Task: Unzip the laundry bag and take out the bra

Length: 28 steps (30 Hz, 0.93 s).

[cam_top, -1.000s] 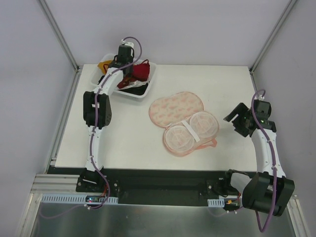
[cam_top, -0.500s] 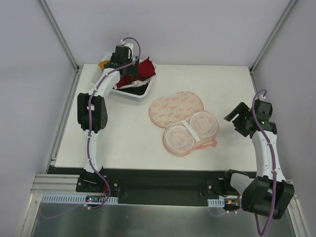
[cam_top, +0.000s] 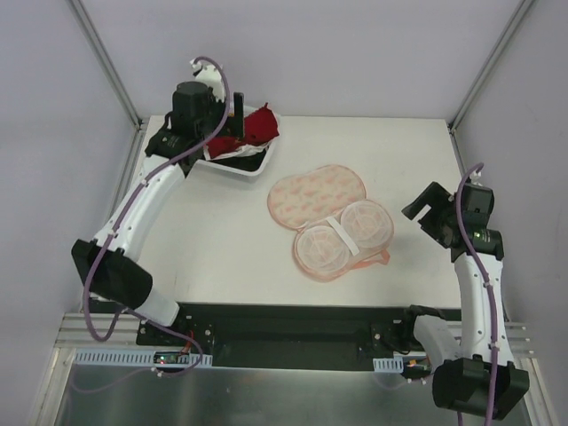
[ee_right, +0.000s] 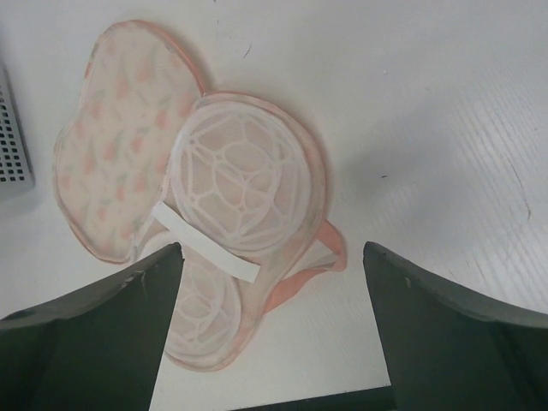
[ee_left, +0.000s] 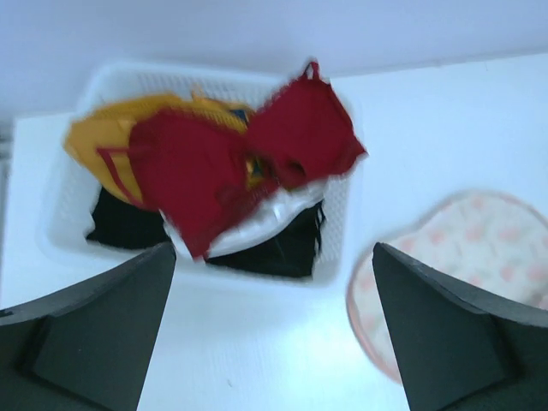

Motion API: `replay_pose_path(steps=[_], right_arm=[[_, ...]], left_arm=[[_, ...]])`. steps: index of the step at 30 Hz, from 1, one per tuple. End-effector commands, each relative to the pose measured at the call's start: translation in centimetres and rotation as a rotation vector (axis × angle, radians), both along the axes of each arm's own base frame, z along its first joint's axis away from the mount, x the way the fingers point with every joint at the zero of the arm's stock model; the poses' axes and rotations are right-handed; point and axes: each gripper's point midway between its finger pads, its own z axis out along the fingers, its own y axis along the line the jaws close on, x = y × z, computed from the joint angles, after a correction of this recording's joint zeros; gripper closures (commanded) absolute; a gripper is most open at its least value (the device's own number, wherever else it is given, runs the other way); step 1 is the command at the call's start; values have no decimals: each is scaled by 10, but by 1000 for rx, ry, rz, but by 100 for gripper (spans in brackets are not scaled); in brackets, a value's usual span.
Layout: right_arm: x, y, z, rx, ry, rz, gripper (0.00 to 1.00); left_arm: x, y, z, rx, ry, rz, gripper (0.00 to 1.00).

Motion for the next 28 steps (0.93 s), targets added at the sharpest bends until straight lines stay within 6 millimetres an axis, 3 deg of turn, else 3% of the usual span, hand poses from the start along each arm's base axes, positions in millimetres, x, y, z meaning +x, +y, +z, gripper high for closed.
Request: replay_pose_path(steps=[1, 2, 3, 5, 6, 7, 11, 12, 13, 20, 28], right_arm=[[-11, -7, 33, -187, -20, 23, 6], [-14, -9, 35, -223, -12, 18, 5], [-21, -18, 35, -283, 13, -9, 4], [-25, -16, 42, -328, 7, 2, 3], [-27, -21, 44, -360, 3, -17, 2], [-29, -18, 48, -375, -13, -2, 1], [-38, -29, 53, -459, -15, -38, 0], [-40, -36, 54, -487, -10, -67, 0], [-42, -40, 54, -501, -6, -80, 0], [-43, -46, 39, -518, 7, -118, 0], [-38, -42, 35, -496, 8, -119, 0]], left_arm=[[-62, -10, -29, -123, 112, -11, 1], [-75, -13, -52, -143, 168, -10, 1], [-84, -16, -55, -157, 175, -16, 1], [-111, -19, -68, -194, 200, -6, 1], [-124, -19, -63, -218, 185, -13, 1], [-135, -19, -80, -220, 218, -15, 1], [-172, -17, -104, -313, 269, -16, 1], [-183, -17, -100, -340, 254, -38, 1], [-191, -14, -117, -329, 283, -36, 1], [-224, 16, -152, -264, 320, 32, 1], [-224, 16, -153, -229, 347, 24, 1]])
